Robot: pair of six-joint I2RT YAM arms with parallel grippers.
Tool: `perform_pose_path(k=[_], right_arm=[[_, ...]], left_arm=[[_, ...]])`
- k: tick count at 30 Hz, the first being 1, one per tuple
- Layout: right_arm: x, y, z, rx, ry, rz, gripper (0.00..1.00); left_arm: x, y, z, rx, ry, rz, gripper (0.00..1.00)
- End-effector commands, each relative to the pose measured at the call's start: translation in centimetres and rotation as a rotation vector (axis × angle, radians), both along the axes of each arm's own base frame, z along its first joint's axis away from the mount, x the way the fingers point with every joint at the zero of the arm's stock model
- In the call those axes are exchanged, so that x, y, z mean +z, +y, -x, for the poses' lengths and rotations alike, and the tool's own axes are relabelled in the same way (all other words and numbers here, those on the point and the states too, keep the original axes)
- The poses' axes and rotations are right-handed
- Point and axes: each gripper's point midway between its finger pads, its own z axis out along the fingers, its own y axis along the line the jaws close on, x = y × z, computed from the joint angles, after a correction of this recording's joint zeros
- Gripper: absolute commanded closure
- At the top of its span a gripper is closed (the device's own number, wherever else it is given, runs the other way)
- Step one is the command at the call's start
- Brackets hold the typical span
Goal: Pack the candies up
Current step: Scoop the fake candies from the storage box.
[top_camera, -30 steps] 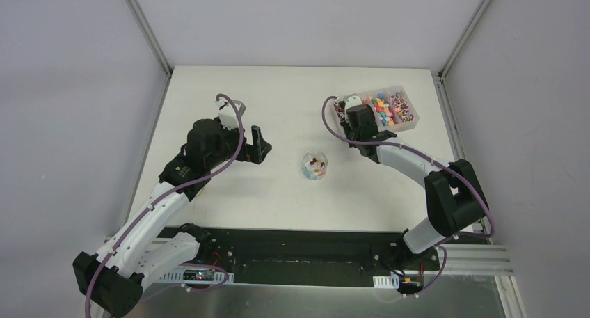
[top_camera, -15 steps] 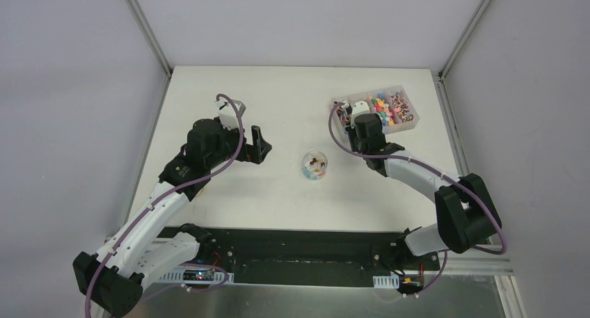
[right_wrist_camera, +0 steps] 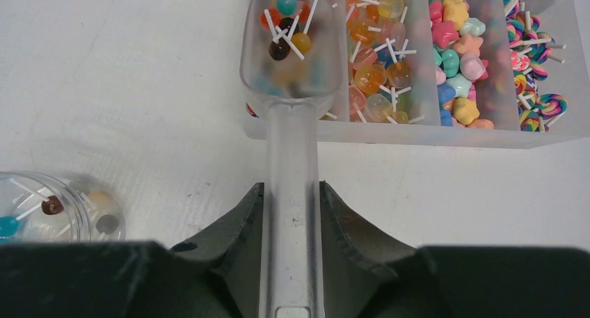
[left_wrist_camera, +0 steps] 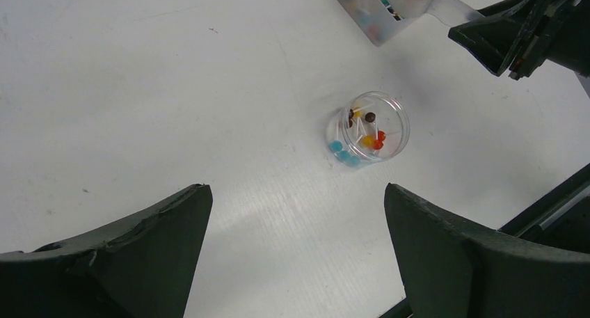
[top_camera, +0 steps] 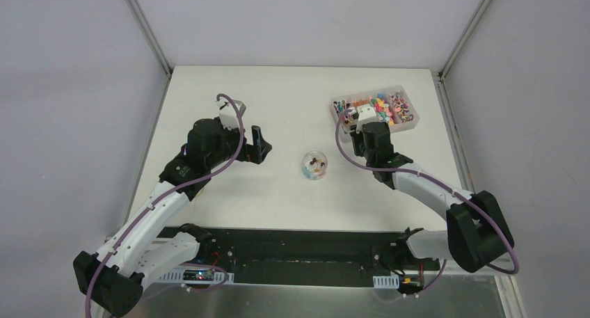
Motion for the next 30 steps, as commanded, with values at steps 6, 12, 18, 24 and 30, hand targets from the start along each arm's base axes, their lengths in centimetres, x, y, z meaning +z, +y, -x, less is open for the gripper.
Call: perform_pose_path(k=[6,12,18,24,30], right_arm=[[4.0,-0.3,0.8,0.012,-0.173,-0.105,1.0],[5.5,-0.3,2.0,0.046,-0.239,-0.142,1.0],[6.9,-0.7,2.9,0.061,-0.292,-0.16,1.0],[8.8,-0.6,3.7,0.086,-0.357,-0.195,1.0],[10.1,0.2,4.5,0.168,-0.407,-0.2,1.0]], left_arm=[[0.6,-0.1,-0.3,0.002,-0.035,-0.006,0.01],[0.6,0.0,-0.3,0.004,-0.036,-0.006,0.01],[0.7,0.0,-0.3,0.005,-0.039,-0.005,0.01],[0.7,0.0,-0.3,0.008,-0.041,-0.005,0.01],[0.8,0.1,-0.3,0.011,-0.046,-0.005,0.01]])
